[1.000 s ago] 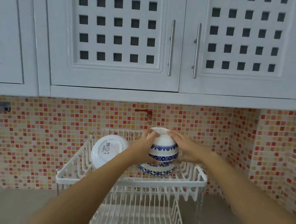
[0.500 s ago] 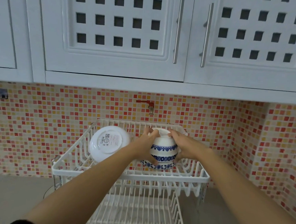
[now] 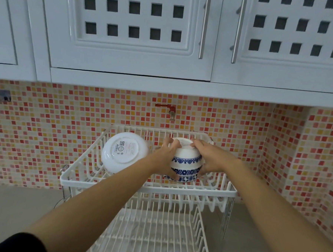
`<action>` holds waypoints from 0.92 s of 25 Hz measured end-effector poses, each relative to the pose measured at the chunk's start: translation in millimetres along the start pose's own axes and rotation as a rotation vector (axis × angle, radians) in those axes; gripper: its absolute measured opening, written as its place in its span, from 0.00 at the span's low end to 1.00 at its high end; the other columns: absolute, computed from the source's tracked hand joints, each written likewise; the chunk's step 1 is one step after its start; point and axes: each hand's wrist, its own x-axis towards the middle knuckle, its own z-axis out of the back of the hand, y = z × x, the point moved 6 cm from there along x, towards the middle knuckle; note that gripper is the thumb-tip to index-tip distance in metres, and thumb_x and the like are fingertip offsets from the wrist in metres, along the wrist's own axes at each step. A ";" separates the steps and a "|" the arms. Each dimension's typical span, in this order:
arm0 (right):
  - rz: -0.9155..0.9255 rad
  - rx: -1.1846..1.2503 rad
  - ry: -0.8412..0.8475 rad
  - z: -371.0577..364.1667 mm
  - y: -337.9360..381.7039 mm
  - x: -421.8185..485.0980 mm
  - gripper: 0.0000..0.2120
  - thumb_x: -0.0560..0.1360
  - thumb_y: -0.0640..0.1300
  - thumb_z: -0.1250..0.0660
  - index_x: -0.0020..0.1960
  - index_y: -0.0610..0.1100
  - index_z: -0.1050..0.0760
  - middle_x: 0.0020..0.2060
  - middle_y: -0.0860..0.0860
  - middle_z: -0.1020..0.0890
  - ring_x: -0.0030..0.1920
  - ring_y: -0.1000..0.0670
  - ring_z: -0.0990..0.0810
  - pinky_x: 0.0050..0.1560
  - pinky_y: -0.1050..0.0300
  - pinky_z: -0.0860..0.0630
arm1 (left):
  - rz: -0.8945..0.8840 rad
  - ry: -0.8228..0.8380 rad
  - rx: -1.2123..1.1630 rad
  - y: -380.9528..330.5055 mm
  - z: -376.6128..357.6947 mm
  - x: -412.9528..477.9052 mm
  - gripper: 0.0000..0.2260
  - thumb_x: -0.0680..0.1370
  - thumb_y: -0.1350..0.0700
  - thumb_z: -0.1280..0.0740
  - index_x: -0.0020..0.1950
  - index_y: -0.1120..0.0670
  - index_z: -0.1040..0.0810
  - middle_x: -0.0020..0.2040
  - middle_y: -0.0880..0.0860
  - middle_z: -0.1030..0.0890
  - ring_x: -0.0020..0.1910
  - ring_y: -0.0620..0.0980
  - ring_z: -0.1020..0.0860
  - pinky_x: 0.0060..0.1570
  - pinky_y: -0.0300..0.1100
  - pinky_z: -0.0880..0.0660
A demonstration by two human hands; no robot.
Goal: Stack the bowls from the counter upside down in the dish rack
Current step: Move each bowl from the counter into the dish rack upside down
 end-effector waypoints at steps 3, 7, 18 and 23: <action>-0.023 -0.028 0.017 1.2 -2.1 -4.5 0.48 0.61 0.49 0.21 0.72 0.51 0.46 0.72 0.52 0.36 0.64 0.48 0.28 0.56 0.50 0.24 | 0.030 0.054 0.028 -0.9 -1.3 -1.5 0.43 0.63 0.48 0.22 0.69 0.51 0.45 0.74 0.56 0.51 0.67 0.63 0.34 0.58 0.50 0.26; -0.061 -0.145 -0.007 19.0 3.5 -12.6 0.44 0.72 0.42 0.31 0.77 0.46 0.56 0.77 0.50 0.53 0.76 0.47 0.45 0.73 0.48 0.38 | 0.077 0.064 0.016 -3.6 19.0 -3.2 0.45 0.71 0.47 0.28 0.76 0.49 0.56 0.78 0.56 0.61 0.76 0.64 0.50 0.72 0.60 0.41; 0.039 0.036 -0.467 72.5 209.1 40.1 0.31 0.80 0.58 0.54 0.77 0.40 0.51 0.77 0.44 0.47 0.77 0.47 0.50 0.75 0.48 0.53 | 0.338 -0.285 0.139 109.0 160.0 -111.1 0.21 0.84 0.53 0.52 0.73 0.62 0.39 0.75 0.61 0.40 0.76 0.58 0.44 0.74 0.49 0.49; 0.101 0.169 -0.407 29.8 324.9 91.3 0.31 0.80 0.57 0.55 0.76 0.39 0.50 0.77 0.44 0.46 0.76 0.46 0.49 0.75 0.48 0.53 | 0.534 -0.244 0.163 213.9 175.5 -179.9 0.19 0.83 0.56 0.52 0.72 0.63 0.38 0.74 0.63 0.38 0.73 0.60 0.41 0.72 0.50 0.44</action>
